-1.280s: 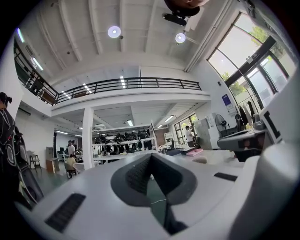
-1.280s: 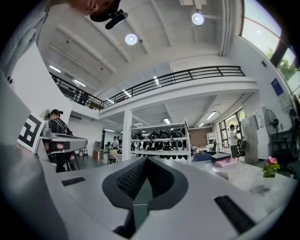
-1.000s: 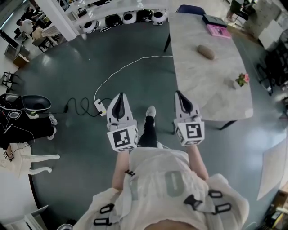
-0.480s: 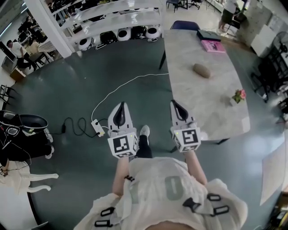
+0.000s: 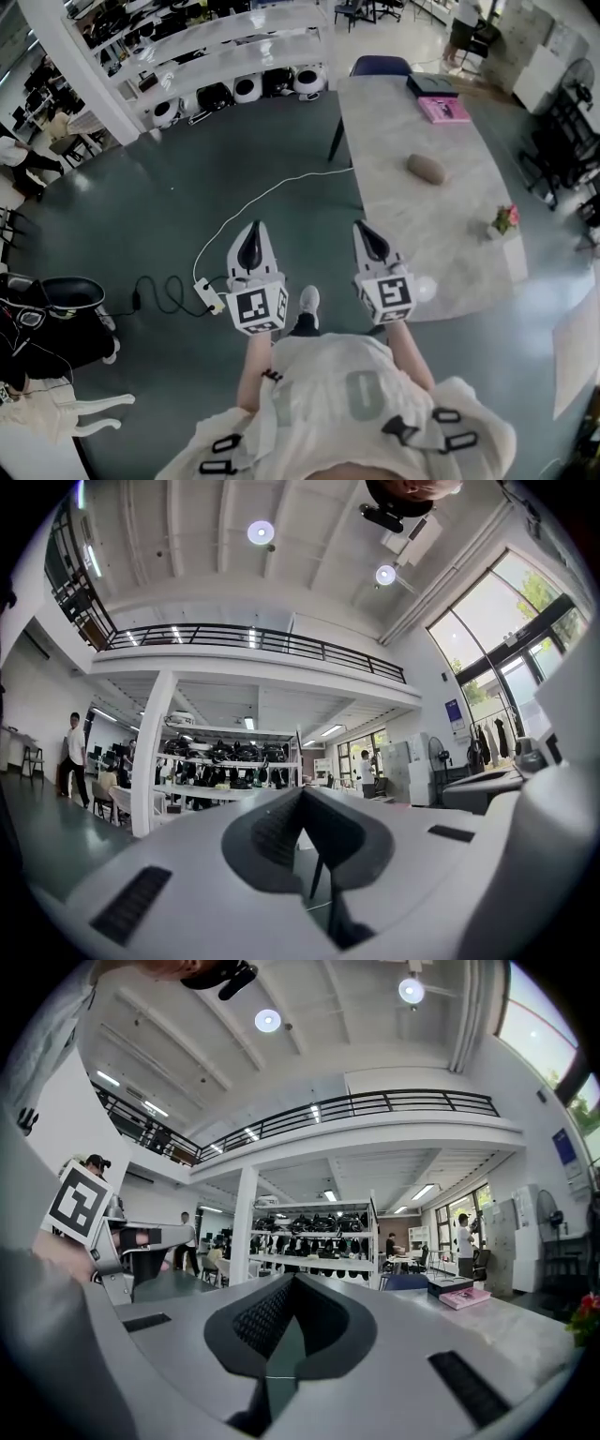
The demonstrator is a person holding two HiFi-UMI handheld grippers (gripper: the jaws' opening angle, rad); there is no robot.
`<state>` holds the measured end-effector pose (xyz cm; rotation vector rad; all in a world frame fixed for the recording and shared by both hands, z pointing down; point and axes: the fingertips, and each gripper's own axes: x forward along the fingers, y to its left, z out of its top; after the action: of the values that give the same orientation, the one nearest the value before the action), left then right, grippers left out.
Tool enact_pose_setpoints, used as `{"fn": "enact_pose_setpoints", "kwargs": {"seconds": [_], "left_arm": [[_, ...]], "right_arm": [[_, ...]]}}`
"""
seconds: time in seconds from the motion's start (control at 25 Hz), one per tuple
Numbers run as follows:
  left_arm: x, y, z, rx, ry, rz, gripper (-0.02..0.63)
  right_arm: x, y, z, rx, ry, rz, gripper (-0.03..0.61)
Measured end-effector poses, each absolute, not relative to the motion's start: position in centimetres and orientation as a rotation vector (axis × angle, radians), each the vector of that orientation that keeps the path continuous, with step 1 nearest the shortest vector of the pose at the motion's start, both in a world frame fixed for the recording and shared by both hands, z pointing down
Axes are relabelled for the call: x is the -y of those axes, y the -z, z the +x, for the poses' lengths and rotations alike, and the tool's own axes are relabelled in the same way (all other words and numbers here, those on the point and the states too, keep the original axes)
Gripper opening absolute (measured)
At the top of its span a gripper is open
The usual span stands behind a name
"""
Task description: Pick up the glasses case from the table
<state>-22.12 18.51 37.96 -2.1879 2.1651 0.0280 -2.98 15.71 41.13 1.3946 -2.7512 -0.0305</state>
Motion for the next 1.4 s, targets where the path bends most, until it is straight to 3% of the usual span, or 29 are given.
{"fn": "enact_pose_setpoints", "kwargs": {"seconds": [0.76,1.4], "left_arm": [[-7.6,-38.9,-23.6,-2.038,-0.044,-2.345,0.003],[3.5,-40.3,-31.1,-2.028,-0.087,-2.414,0.003]], "right_arm": [[-8.4,-38.4,-7.1,2.741,0.051,1.435,0.002],[2.3,-39.4,-14.0,2.693,0.072,1.494,0.002]]}}
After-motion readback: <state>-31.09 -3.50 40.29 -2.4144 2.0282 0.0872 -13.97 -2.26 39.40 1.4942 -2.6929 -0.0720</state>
